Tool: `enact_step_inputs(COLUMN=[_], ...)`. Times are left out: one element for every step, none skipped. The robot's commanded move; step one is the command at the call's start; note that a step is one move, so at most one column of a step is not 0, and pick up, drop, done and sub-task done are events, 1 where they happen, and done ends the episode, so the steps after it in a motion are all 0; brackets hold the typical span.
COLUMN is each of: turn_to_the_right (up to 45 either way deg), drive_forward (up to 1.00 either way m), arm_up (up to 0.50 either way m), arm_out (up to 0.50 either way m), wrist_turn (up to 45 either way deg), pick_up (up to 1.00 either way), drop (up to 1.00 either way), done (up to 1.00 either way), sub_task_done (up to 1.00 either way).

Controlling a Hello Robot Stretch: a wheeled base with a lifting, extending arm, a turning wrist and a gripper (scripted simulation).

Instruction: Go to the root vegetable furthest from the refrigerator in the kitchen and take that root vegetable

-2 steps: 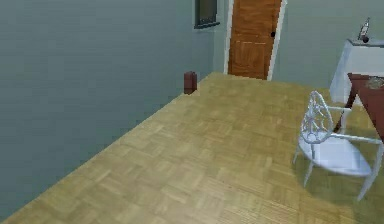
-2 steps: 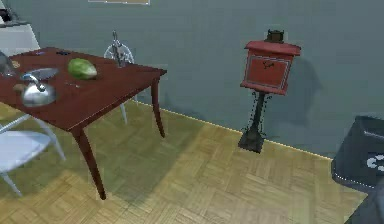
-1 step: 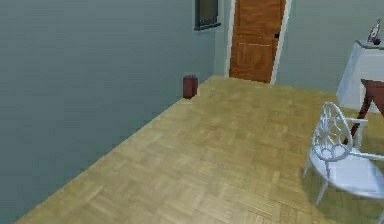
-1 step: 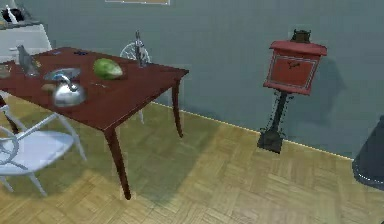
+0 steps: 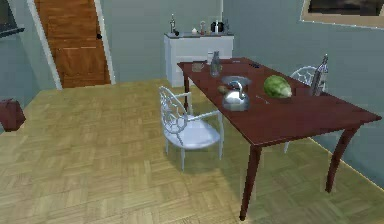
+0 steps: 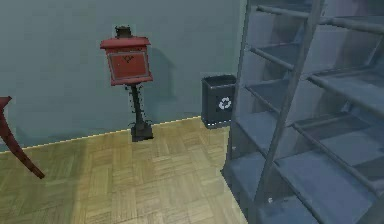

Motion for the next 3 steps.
enact_step_inputs(turn_to_the_right=[15.0,0.0,-45.0], drive_forward=[0.00,0.35,0.00], arm_up=[0.00,0.00,0.00], arm_out=[0.00,0.00,0.00], wrist_turn=[0.0,0.0,0.0], pick_up=[0.00,0.00,0.00], drop=[0.00,0.00,0.00], done=[0.00,0.00,0.00], sub_task_done=[0.00,0.00,0.00])
